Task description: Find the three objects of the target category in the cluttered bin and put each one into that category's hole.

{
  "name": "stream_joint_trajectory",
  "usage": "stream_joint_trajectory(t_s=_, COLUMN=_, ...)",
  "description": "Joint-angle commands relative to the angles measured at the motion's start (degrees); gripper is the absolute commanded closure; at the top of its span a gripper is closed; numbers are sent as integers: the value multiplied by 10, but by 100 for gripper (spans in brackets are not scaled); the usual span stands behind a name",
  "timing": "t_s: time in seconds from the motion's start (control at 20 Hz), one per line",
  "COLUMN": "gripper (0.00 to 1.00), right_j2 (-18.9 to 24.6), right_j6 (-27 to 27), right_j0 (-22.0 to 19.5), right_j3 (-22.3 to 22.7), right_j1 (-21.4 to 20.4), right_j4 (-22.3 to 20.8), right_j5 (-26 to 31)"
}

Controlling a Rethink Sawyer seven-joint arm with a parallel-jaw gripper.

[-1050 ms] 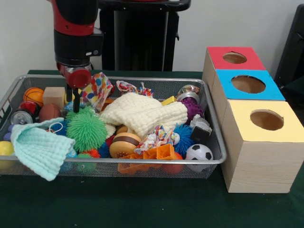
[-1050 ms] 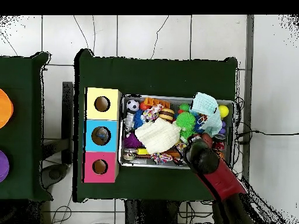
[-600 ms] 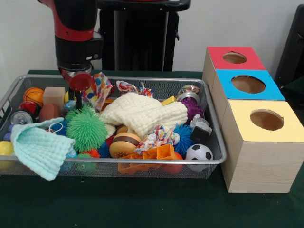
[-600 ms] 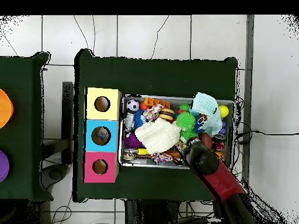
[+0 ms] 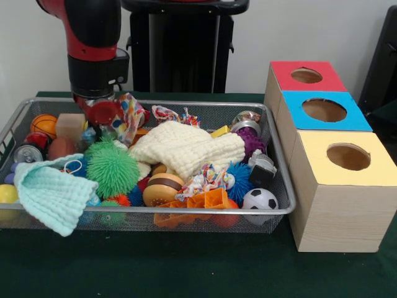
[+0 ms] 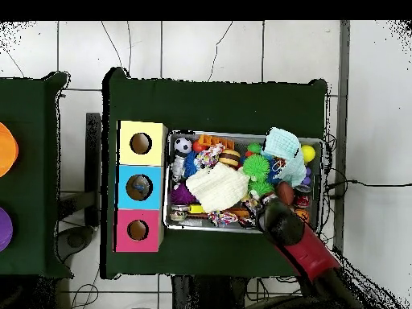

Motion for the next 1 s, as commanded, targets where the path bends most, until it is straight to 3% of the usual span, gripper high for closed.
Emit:
stream_joint_trajectory(t_s=0.05, gripper=100, right_j2=51, right_j6=55, right_j0=-16, right_j3=-22, right_j1=56, right_j4=-37, right_j5=-6)
stream_joint_trajectory(t_s=0.6, gripper=100, right_j2=44, right_j6=68, right_j0=-7, right_j3=-19, right_j1=52, right_j4=-41, right_j5=1)
stream_joint_trajectory(t_s=1.0, gripper=100, right_j2=14, right_j6=46, right_j0=21, right_j3=-9, right_j1=3, right_j4=-38, right_j5=77)
